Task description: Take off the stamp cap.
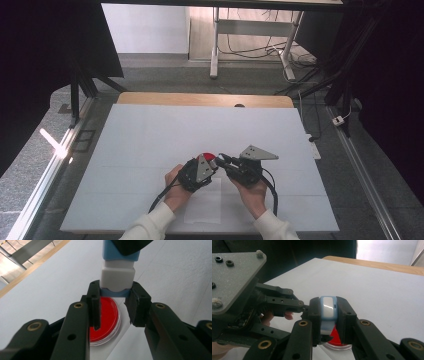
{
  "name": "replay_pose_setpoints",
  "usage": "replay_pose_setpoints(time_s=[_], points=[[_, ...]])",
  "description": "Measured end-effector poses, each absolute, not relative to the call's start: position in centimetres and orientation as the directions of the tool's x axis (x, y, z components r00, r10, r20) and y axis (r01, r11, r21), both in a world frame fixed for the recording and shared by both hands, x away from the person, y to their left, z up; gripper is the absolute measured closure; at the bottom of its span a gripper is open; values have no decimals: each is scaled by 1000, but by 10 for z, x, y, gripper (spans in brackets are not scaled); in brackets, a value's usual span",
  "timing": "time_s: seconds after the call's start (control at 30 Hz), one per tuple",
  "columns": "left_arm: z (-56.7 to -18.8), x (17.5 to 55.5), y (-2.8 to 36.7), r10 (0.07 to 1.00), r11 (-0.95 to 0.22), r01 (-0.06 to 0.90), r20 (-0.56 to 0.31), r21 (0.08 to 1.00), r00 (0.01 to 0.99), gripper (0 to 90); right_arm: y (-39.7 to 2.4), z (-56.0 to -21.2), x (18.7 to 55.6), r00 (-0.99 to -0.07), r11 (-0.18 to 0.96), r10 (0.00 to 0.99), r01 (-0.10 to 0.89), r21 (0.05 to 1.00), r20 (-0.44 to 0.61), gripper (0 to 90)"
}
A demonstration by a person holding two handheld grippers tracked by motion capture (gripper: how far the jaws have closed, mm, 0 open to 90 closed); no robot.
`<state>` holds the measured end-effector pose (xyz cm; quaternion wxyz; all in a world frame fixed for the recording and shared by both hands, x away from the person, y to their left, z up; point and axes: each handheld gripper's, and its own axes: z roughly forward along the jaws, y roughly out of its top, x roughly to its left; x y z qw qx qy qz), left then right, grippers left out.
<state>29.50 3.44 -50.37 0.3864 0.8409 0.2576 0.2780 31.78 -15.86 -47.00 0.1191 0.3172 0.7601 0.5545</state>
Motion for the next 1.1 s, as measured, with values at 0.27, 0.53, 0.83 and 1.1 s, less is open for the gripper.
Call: replay_pose_setpoints(time_s=[0.27,0.53,0.83,1.1], points=[[-505,297,36,660,-528,249,208,812,722,659,-158,-471,316,-762,171,624,349,921,173,750],[-506,296,35,648,-561,229,250,795,720,661,-158,-472,317,-761,182,625,358,916,174,751],[-505,297,36,623,-594,214,276,776,732,662,-158,-472,319,-761,181,619,380,907,196,751],[-505,298,37,642,-545,243,213,802,737,660,-158,-472,316,-752,166,630,374,912,193,751]])
